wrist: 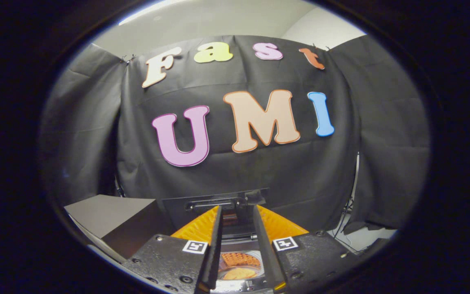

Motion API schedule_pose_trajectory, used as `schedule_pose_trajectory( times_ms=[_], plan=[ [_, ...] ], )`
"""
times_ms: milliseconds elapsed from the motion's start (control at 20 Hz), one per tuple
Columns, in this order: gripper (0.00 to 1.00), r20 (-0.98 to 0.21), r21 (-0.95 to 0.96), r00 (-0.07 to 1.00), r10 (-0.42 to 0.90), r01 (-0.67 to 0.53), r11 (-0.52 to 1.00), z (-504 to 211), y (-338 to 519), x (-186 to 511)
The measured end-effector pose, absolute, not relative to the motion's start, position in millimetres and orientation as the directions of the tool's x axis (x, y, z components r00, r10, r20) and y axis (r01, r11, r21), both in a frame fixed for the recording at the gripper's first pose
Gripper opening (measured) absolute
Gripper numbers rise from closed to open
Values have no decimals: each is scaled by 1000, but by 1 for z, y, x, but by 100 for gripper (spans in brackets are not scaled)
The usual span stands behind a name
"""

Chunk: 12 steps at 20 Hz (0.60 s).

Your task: Put the clothes into the washing machine and then close the washing machine lid.

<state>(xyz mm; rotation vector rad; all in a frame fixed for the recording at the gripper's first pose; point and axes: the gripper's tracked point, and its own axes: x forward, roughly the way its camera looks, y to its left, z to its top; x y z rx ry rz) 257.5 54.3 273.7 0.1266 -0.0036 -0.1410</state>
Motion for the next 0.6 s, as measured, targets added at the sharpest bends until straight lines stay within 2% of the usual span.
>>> schedule_pose_trajectory(
  times_ms=[550,600],
  plan=[
    [97,89,5,990,-107,107,994,250,43,204],
    [97,93,-14,990,-101,103,995,247,43,203]
  ],
)
